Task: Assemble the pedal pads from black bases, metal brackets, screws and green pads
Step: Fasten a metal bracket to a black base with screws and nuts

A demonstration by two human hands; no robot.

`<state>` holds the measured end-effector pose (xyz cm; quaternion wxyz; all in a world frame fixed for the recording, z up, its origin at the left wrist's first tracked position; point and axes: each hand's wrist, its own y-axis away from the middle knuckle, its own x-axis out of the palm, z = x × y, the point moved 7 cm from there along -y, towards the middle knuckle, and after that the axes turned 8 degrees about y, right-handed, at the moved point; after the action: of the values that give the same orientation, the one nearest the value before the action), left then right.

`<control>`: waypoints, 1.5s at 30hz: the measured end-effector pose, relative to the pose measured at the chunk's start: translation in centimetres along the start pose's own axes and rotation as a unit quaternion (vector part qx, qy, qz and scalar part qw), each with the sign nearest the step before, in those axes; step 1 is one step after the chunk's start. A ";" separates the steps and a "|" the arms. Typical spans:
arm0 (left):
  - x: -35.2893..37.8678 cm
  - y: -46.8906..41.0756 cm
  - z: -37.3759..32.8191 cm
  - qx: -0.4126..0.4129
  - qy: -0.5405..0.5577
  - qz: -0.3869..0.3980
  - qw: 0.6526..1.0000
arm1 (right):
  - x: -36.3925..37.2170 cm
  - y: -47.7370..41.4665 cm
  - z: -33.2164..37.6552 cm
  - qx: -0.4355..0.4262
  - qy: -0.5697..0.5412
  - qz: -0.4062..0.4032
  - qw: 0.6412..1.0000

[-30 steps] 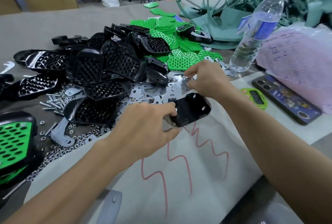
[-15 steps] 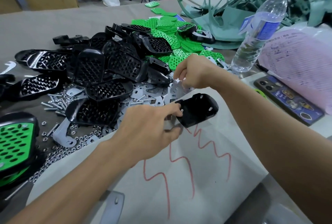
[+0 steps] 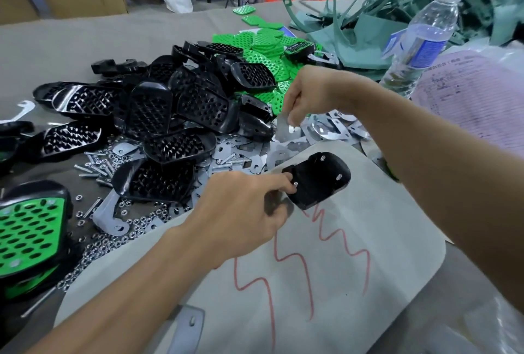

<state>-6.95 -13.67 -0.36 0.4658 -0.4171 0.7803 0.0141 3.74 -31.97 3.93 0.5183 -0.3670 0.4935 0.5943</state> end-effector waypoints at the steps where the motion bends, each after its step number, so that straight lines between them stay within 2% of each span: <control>1: -0.1 0.0 0.0 0.001 0.003 0.001 1.000 | -0.3 0.0 -0.2 0.005 -0.026 -0.018 0.999; 3: -0.1 -0.1 -0.1 0.005 0.002 0.004 1.000 | -0.4 0.3 -0.4 0.007 -0.090 -0.054 0.994; 5: 0.1 -0.1 0.2 -0.005 0.009 0.015 1.000 | -0.5 1.0 -0.5 0.004 -0.195 -0.109 0.975; 8: 0.2 0.0 1.4 -0.039 0.080 -0.011 0.996 | -0.2 2.1 -0.9 0.014 -0.391 -0.160 0.906; 11: -0.8 -0.1 3.4 -0.133 0.199 -0.107 0.965 | 1.5 3.4 -0.6 0.040 -0.513 -0.155 0.844; 13: -1.7 0.1 4.8 -0.200 0.272 -0.174 0.925 | 2.5 4.5 -0.2 0.060 -0.506 -0.172 0.843; 15: -2.3 0.2 6.0 -0.244 0.313 -0.217 0.892 | 2.6 5.6 0.4 0.064 -0.447 -0.200 0.870; 18: -2.5 0.1 6.9 -0.279 0.360 -0.221 0.862 | 2.5 6.5 2.2 0.032 -0.429 -0.184 0.884; 20: -2.4 -0.1 7.1 -0.293 0.369 -0.204 0.858 | 2.7 7.0 3.5 0.017 -0.444 -0.156 0.882; 22: -2.5 -0.3 7.3 -0.305 0.341 -0.193 0.868 | 2.8 7.3 4.7 0.011 -0.459 -0.139 0.878; 25: -3.0 -0.3 7.3 -0.296 0.348 -0.204 0.866 | 2.9 7.7 5.0 0.039 -0.492 -0.142 0.858; 29: -3.3 -0.9 5.5 -0.258 0.474 -0.150 0.829 | 3.4 8.7 4.0 0.098 -0.566 -0.149 0.805; 31: -3.7 -1.2 4.8 -0.250 0.493 -0.141 0.821 | 3.7 9.4 3.7 0.108 -0.598 -0.132 0.783; 34: -3.8 -1.5 4.0 -0.253 0.500 -0.133 0.817 | 3.2 10.6 2.8 0.110 -0.575 -0.133 0.799; 38: -3.3 -2.7 2.2 -0.250 0.485 -0.078 0.834 | 1.1 12.0 0.5 0.099 -0.508 -0.178 0.837; 42: -1.8 -3.2 1.9 -0.314 0.508 -0.136 0.790 | 0.6 13.3 -1.8 0.108 -0.460 -0.183 0.862; 45: 0.3 -2.7 1.2 -0.365 0.495 -0.112 0.781 | 1.6 13.7 -4.1 0.163 -0.405 -0.196 0.878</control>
<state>-4.35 -15.13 -0.30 -0.1731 -0.5897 0.7880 0.0372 -10.25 -35.16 4.19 0.8311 -0.0943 0.2483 0.4886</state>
